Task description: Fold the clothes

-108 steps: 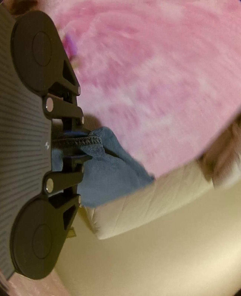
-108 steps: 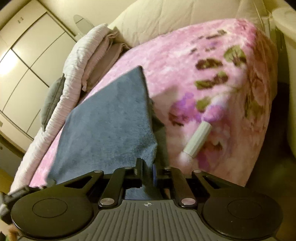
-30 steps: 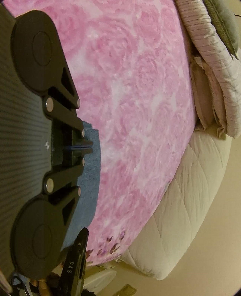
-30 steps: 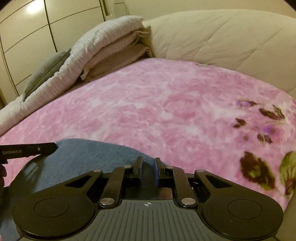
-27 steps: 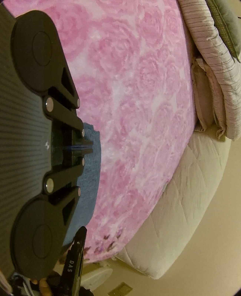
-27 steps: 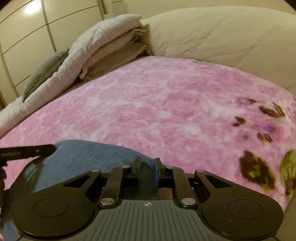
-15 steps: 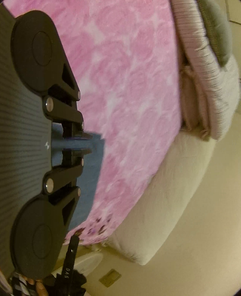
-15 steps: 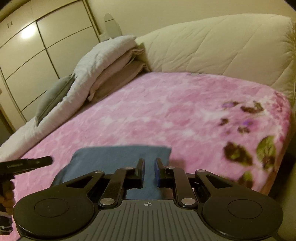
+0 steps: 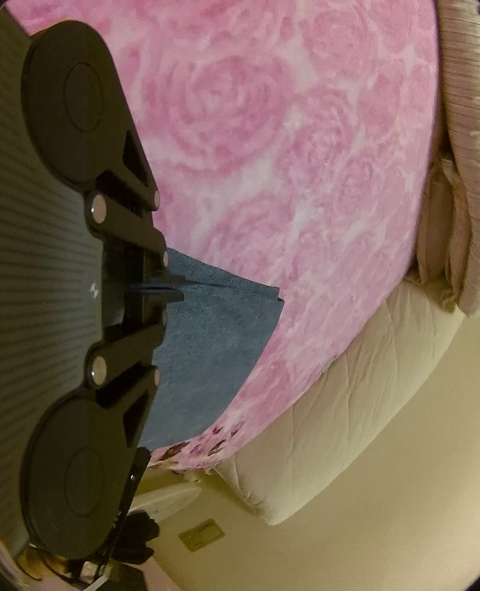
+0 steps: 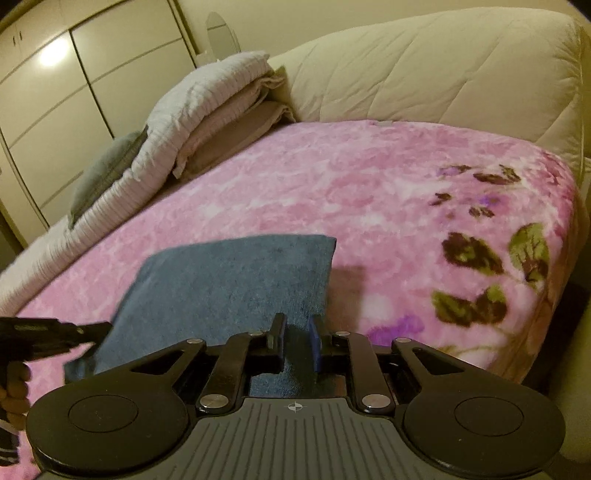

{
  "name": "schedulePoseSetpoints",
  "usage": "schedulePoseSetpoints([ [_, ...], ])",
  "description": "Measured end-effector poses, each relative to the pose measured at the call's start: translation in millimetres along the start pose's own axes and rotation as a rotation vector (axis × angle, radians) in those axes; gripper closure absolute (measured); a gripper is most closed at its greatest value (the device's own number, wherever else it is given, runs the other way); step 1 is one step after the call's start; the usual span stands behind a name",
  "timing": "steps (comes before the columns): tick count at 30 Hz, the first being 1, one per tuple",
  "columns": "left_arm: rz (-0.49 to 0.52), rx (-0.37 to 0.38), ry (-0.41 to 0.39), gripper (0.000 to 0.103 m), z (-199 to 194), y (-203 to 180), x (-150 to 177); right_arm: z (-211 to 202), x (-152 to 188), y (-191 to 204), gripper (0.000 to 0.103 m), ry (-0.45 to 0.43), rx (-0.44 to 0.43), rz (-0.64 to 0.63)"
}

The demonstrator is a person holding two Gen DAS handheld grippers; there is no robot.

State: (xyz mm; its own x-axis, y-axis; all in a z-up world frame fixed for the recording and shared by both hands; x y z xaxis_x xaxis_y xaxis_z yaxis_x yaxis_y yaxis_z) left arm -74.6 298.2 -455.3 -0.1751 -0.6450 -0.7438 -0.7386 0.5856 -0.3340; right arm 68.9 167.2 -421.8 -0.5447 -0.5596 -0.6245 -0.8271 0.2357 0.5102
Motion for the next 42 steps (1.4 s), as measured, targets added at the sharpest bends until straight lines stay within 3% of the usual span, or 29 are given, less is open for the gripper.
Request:
schedulePoseSetpoints([
  [2, 0.010, -0.009, -0.003, 0.103, -2, 1, 2, 1, 2, -3, 0.087, 0.001, 0.001, 0.010],
  [5, -0.061, 0.034, -0.021, 0.101, -7, 3, -7, 0, 1, -7, 0.086, 0.008, 0.000, 0.027],
  [6, -0.101, 0.072, -0.029, 0.098, -8, 5, -12, 1, 0, -8, 0.086, 0.012, -0.002, 0.032],
  [8, -0.178, 0.128, -0.042, 0.079, -6, 10, -22, 1, -1, -9, 0.086, 0.017, -0.007, 0.046],
  [15, -0.377, 0.199, 0.056, 0.079, 36, 34, -30, 4, -19, -7, 0.084, -0.010, -0.047, 0.107],
  [18, -0.460, 0.241, 0.048, 0.082, 47, 39, -27, 11, -32, -1, 0.084, -0.019, -0.072, 0.097],
  [19, -0.444, 0.242, 0.037, 0.091, 47, 38, -28, 13, -36, 1, 0.084, -0.018, -0.084, 0.097],
  [22, -0.333, 0.225, 0.001, 0.101, 44, 33, -35, 24, -41, 6, 0.084, 0.001, -0.093, 0.078],
  [27, -0.148, 0.196, -0.059, 0.102, 38, 23, -48, 39, -34, 9, 0.084, 0.025, -0.010, -0.038],
  [29, -0.005, 0.110, -0.056, 0.103, 34, 16, -48, 41, -32, 6, 0.084, 0.027, -0.002, -0.043],
  [31, 0.018, 0.058, -0.040, 0.103, 32, 17, -45, 42, -31, 1, 0.084, 0.031, -0.004, -0.030],
  [34, 0.228, -0.273, 0.037, 0.103, 31, 22, -41, 42, -32, -1, 0.084, 0.036, -0.003, -0.025],
  [35, 0.272, -0.322, 0.040, 0.103, 27, 21, -41, 41, -33, -1, 0.084, 0.036, 0.001, -0.028],
  [39, 0.086, -0.075, -0.102, 0.103, 2, 3, -54, 24, -35, 12, 0.084, -0.045, -0.005, -0.073],
  [42, 0.130, 0.011, -0.134, 0.103, 4, -25, -61, 17, -34, 25, 0.084, -0.095, -0.032, -0.116],
])
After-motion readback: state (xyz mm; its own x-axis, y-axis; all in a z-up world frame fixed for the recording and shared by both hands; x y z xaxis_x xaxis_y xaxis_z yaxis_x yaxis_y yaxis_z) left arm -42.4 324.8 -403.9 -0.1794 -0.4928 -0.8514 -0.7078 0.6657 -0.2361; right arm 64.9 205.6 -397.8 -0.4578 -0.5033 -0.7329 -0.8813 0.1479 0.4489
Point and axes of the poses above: each gripper's, at about its wrist camera, not at the fingertips, and z roughly the way its jaws point, y to its left, x to its underside, the point moved 7 cm from there along z, roughly the way its jaws point, and after that the axes turned 15 degrees about z, right-handed, at the moved point
